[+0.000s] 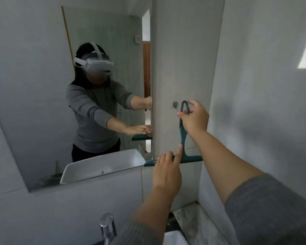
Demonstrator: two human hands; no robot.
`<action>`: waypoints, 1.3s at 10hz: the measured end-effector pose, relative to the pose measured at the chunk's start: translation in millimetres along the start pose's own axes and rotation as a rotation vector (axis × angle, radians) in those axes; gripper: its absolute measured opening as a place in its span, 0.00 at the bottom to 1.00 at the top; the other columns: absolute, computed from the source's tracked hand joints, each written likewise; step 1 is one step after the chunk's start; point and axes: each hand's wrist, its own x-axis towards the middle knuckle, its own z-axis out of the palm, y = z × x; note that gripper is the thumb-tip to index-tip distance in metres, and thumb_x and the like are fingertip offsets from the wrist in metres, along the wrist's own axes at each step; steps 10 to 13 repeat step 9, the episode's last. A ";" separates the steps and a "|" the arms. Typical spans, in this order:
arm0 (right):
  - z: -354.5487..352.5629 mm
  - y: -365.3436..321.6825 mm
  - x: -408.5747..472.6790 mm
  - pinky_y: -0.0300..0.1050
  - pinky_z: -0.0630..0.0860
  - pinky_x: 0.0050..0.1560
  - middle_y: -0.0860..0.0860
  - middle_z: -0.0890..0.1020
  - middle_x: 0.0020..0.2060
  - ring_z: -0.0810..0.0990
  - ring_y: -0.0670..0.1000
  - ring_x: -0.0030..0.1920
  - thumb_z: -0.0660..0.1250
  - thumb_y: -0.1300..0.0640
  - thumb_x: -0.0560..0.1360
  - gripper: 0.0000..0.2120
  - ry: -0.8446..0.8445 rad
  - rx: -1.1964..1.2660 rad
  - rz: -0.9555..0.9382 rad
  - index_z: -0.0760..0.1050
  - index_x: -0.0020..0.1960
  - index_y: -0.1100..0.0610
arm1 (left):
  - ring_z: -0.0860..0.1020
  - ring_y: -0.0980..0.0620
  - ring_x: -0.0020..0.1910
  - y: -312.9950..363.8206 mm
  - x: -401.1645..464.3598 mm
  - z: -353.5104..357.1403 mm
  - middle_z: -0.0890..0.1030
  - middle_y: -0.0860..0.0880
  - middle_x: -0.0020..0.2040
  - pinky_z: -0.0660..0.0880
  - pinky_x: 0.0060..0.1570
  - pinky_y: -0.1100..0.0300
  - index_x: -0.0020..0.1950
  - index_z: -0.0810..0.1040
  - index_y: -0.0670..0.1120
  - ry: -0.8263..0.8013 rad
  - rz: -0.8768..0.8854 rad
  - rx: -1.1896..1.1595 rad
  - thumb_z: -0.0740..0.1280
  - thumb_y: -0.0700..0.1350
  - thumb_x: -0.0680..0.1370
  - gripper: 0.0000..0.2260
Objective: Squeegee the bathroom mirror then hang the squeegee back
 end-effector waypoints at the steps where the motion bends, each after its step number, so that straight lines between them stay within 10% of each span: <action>1: 15.4 13.7 18.1 0.48 0.79 0.51 0.52 0.84 0.49 0.83 0.51 0.47 0.74 0.60 0.70 0.18 0.027 -0.031 0.004 0.77 0.60 0.54 | 0.67 0.45 0.64 -12.6 15.7 16.8 0.69 0.46 0.65 0.57 0.72 0.52 0.78 0.44 0.47 -0.050 -0.017 0.022 0.59 0.41 0.79 0.33; 5: 51.1 47.7 44.9 0.42 0.75 0.47 0.54 0.84 0.54 0.83 0.54 0.51 0.76 0.56 0.69 0.20 0.048 -0.122 -0.044 0.78 0.60 0.54 | 0.64 0.44 0.67 -42.3 38.0 50.7 0.65 0.44 0.69 0.58 0.71 0.52 0.76 0.55 0.44 -0.123 -0.016 0.026 0.61 0.45 0.77 0.29; 8: 41.2 51.3 29.5 0.53 0.75 0.61 0.58 0.76 0.63 0.76 0.58 0.63 0.75 0.55 0.71 0.36 -0.134 -0.277 -0.023 0.63 0.74 0.51 | 0.55 0.47 0.75 -50.2 30.9 31.7 0.61 0.46 0.75 0.51 0.75 0.50 0.77 0.55 0.45 -0.119 0.005 -0.068 0.60 0.44 0.78 0.28; 13: 23.4 60.1 -15.8 0.46 0.73 0.57 0.56 0.78 0.60 0.77 0.56 0.59 0.73 0.55 0.72 0.27 -0.287 -0.293 -0.017 0.70 0.69 0.54 | 0.62 0.46 0.72 -56.2 -7.5 19.6 0.67 0.46 0.72 0.60 0.71 0.51 0.74 0.63 0.46 -0.058 0.029 -0.164 0.62 0.45 0.76 0.25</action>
